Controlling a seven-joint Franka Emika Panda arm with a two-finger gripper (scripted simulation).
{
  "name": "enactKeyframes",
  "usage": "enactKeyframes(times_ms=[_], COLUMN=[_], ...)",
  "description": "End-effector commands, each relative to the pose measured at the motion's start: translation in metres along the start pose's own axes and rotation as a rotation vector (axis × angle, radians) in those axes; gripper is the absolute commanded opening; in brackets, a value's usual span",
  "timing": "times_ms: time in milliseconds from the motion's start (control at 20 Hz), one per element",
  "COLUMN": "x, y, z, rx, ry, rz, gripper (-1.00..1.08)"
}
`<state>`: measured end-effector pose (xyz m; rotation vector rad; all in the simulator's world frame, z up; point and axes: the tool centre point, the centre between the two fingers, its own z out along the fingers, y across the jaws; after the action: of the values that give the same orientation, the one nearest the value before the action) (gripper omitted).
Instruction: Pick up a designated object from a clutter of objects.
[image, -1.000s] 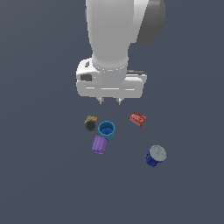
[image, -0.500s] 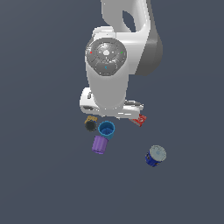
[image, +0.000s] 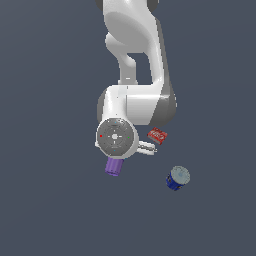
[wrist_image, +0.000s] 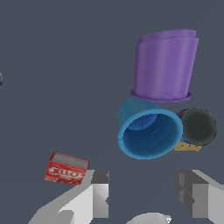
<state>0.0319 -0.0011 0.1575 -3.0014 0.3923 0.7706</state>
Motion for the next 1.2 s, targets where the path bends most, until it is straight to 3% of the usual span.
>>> enactKeyframes(times_ms=[0, 500, 950, 1000, 1150], x=[0.007, 0.021, 0.023, 0.023, 0.023], y=[-0.001, -0.004, -0.005, -0.005, -0.005], z=[0.02, 0.077, 0.093, 0.093, 0.093], rx=[0.005, 0.021, 0.026, 0.026, 0.026], ry=[-0.06, -0.229, -0.276, -0.276, -0.276], rz=[0.03, 0.114, 0.138, 0.138, 0.138], gripper=[0.28, 0.28, 0.28, -1.0, -1.0])
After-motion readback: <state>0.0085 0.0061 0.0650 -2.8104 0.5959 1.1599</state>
